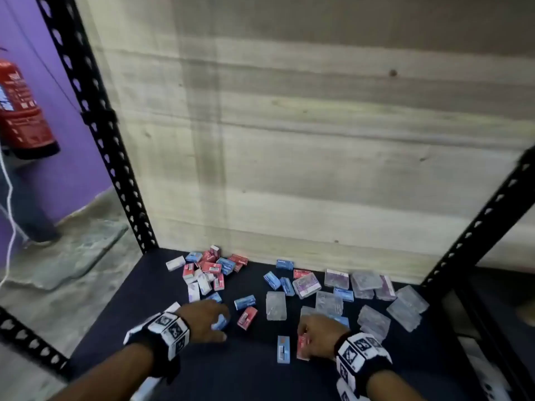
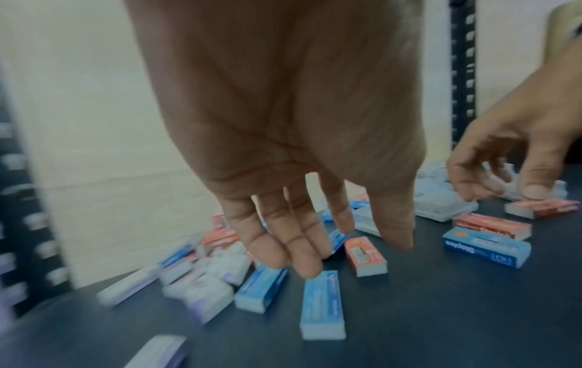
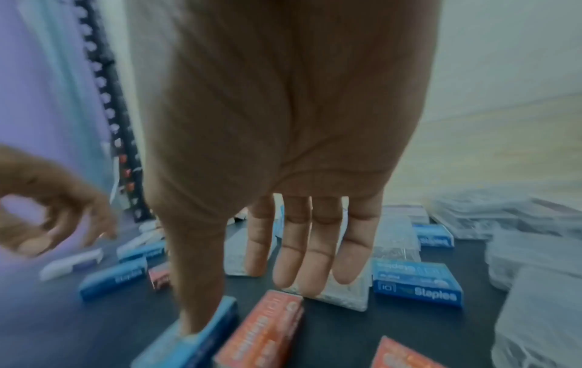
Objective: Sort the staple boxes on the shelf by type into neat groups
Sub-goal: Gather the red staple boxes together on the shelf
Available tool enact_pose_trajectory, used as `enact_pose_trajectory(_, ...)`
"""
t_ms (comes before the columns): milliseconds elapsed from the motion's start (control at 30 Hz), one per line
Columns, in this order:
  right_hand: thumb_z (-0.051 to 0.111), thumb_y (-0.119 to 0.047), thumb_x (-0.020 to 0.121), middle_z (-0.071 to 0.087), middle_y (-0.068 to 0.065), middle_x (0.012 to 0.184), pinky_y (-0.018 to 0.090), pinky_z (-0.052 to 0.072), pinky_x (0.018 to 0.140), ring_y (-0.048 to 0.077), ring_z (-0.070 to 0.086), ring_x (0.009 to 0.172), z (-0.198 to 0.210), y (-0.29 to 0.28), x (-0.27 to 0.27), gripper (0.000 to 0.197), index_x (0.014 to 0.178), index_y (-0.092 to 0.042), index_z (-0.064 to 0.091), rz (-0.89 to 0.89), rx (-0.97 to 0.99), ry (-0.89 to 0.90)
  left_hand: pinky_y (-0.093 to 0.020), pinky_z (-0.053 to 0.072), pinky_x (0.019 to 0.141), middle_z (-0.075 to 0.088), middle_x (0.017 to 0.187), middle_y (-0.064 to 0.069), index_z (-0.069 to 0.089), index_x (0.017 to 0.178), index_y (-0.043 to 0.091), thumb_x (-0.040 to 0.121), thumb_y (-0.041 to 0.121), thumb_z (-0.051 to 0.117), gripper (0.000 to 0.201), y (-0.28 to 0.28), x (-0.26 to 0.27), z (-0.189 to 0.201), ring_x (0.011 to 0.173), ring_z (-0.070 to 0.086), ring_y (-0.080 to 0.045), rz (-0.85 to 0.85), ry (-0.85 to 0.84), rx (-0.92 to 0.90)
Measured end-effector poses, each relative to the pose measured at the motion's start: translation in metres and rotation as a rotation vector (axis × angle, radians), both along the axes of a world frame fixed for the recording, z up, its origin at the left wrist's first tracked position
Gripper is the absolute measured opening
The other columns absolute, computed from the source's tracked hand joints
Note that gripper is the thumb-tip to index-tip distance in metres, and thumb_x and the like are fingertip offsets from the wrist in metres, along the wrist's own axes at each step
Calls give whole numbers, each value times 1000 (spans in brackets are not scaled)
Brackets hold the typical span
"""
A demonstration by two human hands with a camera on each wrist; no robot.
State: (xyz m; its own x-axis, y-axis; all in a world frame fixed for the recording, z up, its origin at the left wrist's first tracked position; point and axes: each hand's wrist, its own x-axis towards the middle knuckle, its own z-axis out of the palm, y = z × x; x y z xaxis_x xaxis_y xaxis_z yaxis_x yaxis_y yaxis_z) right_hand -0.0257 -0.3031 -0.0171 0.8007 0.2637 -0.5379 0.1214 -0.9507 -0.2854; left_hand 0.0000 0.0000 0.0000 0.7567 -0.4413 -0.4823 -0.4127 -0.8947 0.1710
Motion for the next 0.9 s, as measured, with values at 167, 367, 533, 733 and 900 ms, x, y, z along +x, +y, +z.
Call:
enact_pose_trajectory(167,84,-46,68,52,-1,127,34,46,89,22,53,113,-21,-4,13,67,124,-27,53,124,-121,-53,-34,46,88,49,130,-2,39,141,32,84,46,69,66,-29,29,-17,113,55,-26,-132,-2,59)
enact_pose_trajectory(367,82,-49,70,49,2,128,36,45,84,25,53,113,-31,-4,13,72,128,-19,50,249,-233,-156,-32,44,75,57,125,-2,30,148,35,78,44,76,84,-45,51,-35,110,58,-26,-186,-89,156)
enact_pose_trajectory(533,80,-48,74,47,2,128,37,46,86,26,53,114,-33,-2,9,71,129,-17,49,269,-282,-216,-31,43,74,60,120,-2,37,142,35,76,51,76,78,-51,55,-45,107,60,-26,-221,-140,199)
enact_pose_trajectory(733,79,-45,76,45,-1,124,37,50,84,22,53,106,-24,1,3,65,128,-19,49,232,-282,-178,-39,49,91,54,132,-7,37,144,34,77,54,73,79,-61,50,-51,116,57,-29,-204,-159,232)
enact_pose_trajectory(900,76,-40,78,53,-2,116,39,52,89,19,56,99,-11,4,-9,54,122,-23,49,143,-213,-188,-35,48,87,53,127,-1,48,137,31,77,49,76,69,-63,33,-42,113,55,-25,-200,-168,162)
